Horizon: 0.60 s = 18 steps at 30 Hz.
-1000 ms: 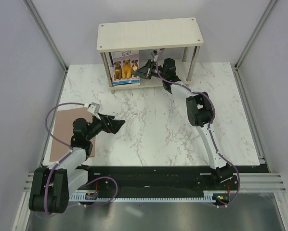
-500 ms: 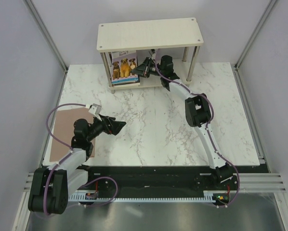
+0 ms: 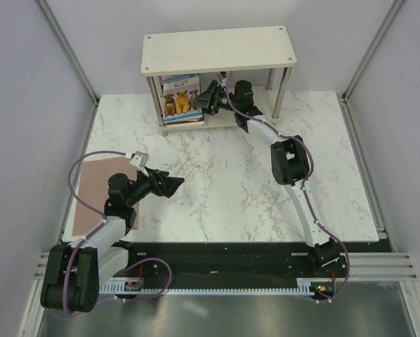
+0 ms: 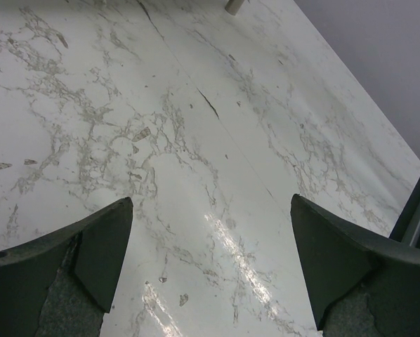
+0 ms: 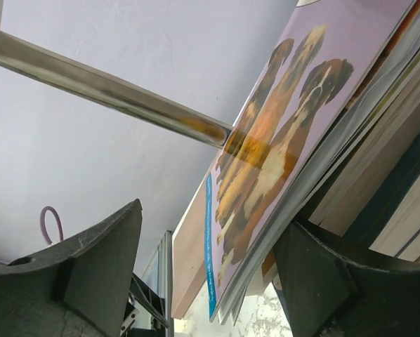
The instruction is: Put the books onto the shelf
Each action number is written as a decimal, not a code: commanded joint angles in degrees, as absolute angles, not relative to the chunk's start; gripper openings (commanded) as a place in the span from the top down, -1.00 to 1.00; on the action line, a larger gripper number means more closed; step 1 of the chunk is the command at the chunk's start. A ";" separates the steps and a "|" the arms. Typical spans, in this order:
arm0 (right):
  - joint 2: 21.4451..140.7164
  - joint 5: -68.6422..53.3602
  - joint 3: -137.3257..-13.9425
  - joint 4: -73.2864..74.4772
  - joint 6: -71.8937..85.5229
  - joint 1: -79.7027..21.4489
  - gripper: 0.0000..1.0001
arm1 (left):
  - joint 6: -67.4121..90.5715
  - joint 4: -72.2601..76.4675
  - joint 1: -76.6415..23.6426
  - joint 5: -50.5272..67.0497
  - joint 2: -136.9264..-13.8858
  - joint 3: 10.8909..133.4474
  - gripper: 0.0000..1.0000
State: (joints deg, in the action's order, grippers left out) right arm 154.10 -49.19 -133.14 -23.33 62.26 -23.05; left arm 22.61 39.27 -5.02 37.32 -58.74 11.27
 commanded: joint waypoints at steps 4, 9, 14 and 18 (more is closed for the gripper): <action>144.77 -45.89 -126.21 -17.94 53.19 -23.20 -0.66 | 20.21 40.69 -5.71 36.74 -59.06 11.34 -1.00; 140.81 -43.69 -121.82 -13.46 48.70 -23.12 -0.75 | 20.13 40.69 -5.98 36.39 -59.15 11.34 -1.00; 134.66 -38.08 -113.58 -7.49 39.85 -22.59 -0.82 | 19.34 37.98 -6.06 35.60 -60.46 12.91 -1.00; 126.05 -26.59 -103.73 -1.50 30.45 -22.67 -0.96 | 18.72 34.02 -6.33 34.72 -61.96 15.11 -1.00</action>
